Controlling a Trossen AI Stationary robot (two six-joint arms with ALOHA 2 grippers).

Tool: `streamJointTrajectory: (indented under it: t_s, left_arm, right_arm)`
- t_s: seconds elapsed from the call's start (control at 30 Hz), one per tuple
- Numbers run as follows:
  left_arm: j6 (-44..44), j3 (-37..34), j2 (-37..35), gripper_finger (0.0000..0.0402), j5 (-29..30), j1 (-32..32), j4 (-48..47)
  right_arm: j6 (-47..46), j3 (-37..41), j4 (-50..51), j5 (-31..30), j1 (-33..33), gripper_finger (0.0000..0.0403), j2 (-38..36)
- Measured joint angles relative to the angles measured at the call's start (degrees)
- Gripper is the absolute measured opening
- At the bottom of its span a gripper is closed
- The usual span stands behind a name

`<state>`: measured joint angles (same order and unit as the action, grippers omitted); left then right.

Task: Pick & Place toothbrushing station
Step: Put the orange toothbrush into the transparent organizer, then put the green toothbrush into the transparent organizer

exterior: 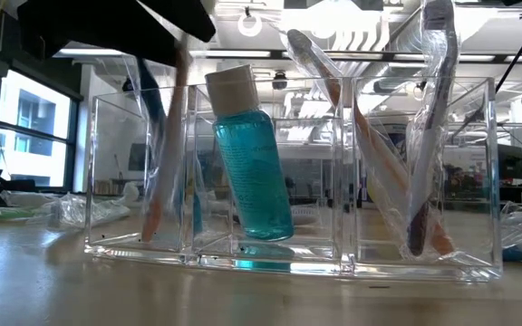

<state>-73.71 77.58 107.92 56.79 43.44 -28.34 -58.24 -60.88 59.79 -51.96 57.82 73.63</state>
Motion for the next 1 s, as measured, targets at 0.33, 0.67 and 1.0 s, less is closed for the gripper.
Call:
streamJointTrajectory:
  t_s: [0.33,0.67,1.0]
  left_arm:
    - [4.9,0.0,0.0,0.0152,1.9,0.0,2.4]
    - [19.7,6.8,0.0,0.0152,3.1,0.0,2.8]
    - [35.0,14.0,0.0,0.0152,4.5,0.0,2.0]
  right_arm:
    - [0.0,0.0,0.0,0.0,0.0,0.0248,0.0]
    - [0.0,0.0,0.0,0.1,0.0,0.0248,0.0]
    - [0.0,0.0,0.0,0.2,0.0,0.0248,0.0]
